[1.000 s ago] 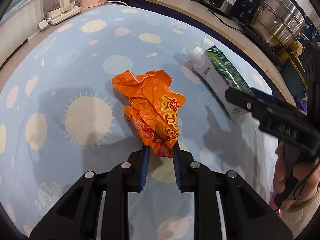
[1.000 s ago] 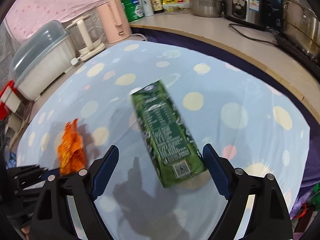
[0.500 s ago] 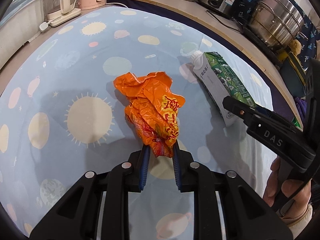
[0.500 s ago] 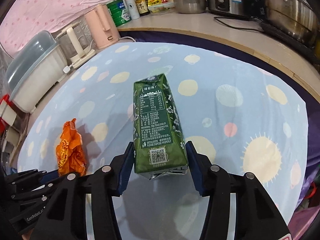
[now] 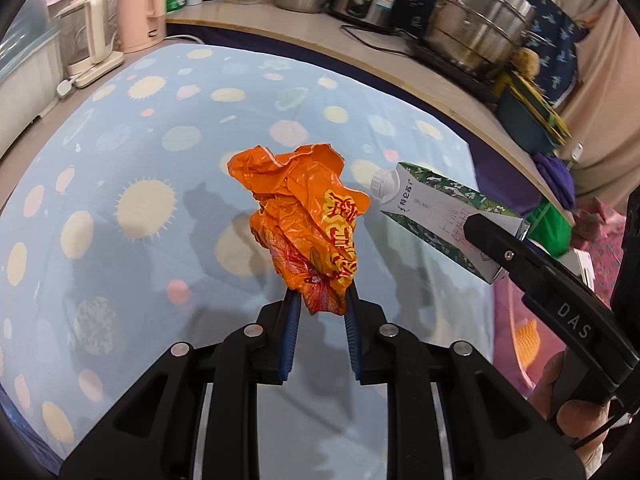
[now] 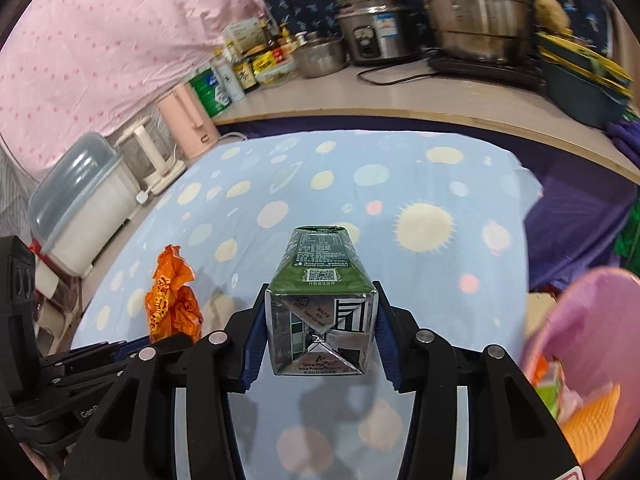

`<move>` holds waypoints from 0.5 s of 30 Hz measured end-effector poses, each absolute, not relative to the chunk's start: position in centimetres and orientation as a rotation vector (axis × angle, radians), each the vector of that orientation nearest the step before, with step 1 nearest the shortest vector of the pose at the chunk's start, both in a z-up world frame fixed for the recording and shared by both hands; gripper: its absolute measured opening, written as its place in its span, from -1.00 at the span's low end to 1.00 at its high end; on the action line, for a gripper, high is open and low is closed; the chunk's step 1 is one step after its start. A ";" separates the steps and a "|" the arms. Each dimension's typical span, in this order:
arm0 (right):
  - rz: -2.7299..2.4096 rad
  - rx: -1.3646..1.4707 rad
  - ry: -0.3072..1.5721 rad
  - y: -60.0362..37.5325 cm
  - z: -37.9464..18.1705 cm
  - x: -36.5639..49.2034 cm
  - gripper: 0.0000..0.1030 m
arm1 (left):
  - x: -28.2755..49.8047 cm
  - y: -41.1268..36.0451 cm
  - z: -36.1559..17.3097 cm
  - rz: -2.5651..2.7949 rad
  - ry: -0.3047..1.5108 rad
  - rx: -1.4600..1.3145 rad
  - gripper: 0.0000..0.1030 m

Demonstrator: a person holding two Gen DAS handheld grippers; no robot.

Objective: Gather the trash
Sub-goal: 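Carry the orange bag and milk carton over the pink bin and open both grippers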

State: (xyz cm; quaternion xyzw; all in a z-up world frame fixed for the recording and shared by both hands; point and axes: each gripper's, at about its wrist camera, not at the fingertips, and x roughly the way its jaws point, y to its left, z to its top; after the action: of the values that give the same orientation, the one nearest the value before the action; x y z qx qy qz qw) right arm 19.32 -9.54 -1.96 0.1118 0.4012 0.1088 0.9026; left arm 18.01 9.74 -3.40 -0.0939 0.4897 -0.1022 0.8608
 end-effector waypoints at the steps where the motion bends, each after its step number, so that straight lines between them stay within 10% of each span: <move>1: 0.211 0.242 0.819 -10.2 -1.6 18.4 -0.11 | 17.5 9.1 -3.2 -0.227 1.026 -0.188 -0.60; 15: 0.015 0.343 0.707 -20.0 1.3 7.2 -0.11 | 10.9 -1.0 -1.0 -0.435 1.005 -0.037 -0.60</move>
State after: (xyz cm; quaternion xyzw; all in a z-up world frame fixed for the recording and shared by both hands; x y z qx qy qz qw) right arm 7.18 -19.96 1.33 0.1670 0.3443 0.0075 0.9239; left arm 10.91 -0.98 -0.95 -0.0177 0.4776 -0.2069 0.8537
